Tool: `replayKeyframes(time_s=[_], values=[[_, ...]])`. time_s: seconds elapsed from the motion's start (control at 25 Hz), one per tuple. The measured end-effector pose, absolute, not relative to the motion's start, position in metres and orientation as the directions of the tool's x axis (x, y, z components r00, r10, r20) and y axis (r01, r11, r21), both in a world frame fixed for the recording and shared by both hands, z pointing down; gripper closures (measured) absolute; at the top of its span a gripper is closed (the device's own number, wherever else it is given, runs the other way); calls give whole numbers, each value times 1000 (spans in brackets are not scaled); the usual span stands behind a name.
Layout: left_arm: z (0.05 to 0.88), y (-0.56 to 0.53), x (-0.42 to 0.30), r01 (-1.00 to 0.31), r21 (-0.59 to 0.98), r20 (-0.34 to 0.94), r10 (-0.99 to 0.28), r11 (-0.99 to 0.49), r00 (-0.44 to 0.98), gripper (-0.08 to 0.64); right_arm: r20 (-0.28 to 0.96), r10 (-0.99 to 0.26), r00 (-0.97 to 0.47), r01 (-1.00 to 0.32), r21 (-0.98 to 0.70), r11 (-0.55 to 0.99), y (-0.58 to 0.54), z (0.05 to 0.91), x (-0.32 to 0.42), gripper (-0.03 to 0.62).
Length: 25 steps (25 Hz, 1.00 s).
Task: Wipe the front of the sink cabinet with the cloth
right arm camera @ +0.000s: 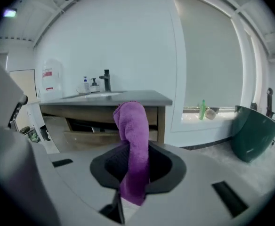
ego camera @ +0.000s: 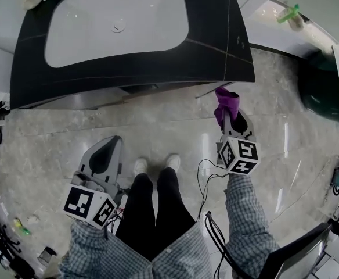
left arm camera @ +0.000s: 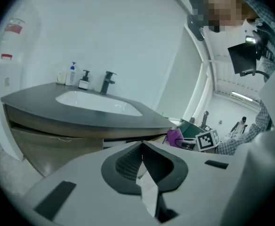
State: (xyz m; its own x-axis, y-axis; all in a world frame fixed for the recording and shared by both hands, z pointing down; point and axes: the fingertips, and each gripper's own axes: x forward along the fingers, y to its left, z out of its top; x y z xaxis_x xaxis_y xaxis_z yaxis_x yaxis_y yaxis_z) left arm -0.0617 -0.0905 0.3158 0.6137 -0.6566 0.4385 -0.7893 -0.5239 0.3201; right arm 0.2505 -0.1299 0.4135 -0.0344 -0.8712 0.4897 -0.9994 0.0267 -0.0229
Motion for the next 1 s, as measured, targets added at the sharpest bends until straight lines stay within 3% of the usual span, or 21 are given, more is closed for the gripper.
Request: replayKeyframes(time_s=[0.48,1.0], values=[[187,-60,-97,-759,276,309,-693,-590,651,549,295,-954,-53,-997,-65,35,-89,227,202,515],[138,-12,-115,-693,248,264,-641,-677,720,549,264,-964,-36,-994,-107,8,21,169,146,515]])
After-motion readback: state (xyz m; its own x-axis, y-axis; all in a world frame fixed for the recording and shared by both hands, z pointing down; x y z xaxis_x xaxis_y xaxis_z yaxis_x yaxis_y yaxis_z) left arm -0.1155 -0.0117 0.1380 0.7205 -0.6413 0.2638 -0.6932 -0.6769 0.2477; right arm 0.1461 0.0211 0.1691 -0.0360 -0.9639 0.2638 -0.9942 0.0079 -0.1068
